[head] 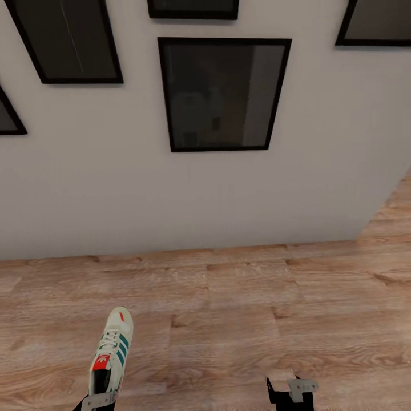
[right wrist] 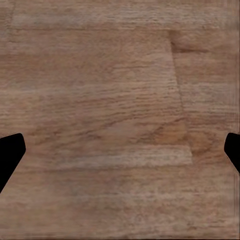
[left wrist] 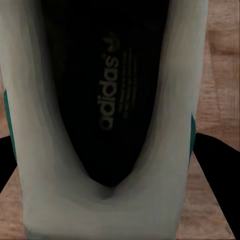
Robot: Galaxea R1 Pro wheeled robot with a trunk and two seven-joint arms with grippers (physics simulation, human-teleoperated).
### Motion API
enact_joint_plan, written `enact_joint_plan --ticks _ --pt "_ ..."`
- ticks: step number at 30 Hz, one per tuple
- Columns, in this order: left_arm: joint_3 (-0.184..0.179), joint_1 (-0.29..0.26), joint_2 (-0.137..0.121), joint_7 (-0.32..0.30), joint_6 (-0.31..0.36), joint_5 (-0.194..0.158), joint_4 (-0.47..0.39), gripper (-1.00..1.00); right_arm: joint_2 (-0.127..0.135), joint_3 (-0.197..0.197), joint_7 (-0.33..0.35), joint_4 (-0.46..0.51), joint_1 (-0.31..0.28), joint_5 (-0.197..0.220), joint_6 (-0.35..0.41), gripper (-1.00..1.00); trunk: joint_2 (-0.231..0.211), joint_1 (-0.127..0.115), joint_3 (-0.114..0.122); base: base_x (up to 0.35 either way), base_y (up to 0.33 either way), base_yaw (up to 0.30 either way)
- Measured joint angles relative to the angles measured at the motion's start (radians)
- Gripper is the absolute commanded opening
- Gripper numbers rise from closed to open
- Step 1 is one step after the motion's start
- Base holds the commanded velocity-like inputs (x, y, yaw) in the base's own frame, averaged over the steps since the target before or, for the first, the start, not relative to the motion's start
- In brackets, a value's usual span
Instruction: Pick up the two gym shoes and the two sandals from the corridor floor and place them onto the hallstand (shoe rack) in the corridor, making sure they are on the rack and not on the floor. Arrange them so the two gym shoes are next to each other and the two sandals are next to each other.
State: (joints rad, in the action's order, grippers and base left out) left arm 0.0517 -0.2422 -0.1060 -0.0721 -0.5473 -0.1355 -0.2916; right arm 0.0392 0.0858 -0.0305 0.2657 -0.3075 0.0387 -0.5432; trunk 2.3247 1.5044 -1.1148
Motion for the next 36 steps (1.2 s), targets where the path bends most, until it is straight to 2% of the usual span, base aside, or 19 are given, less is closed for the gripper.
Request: enact_joint_plan --ticks 36 --pt "0.000 0.000 0.000 0.000 0.000 0.001 0.000 -1.00 0.000 0.000 0.000 -0.001 0.000 0.000 0.000 1.00 0.000 0.000 0.000 0.000 0.000 -0.300"
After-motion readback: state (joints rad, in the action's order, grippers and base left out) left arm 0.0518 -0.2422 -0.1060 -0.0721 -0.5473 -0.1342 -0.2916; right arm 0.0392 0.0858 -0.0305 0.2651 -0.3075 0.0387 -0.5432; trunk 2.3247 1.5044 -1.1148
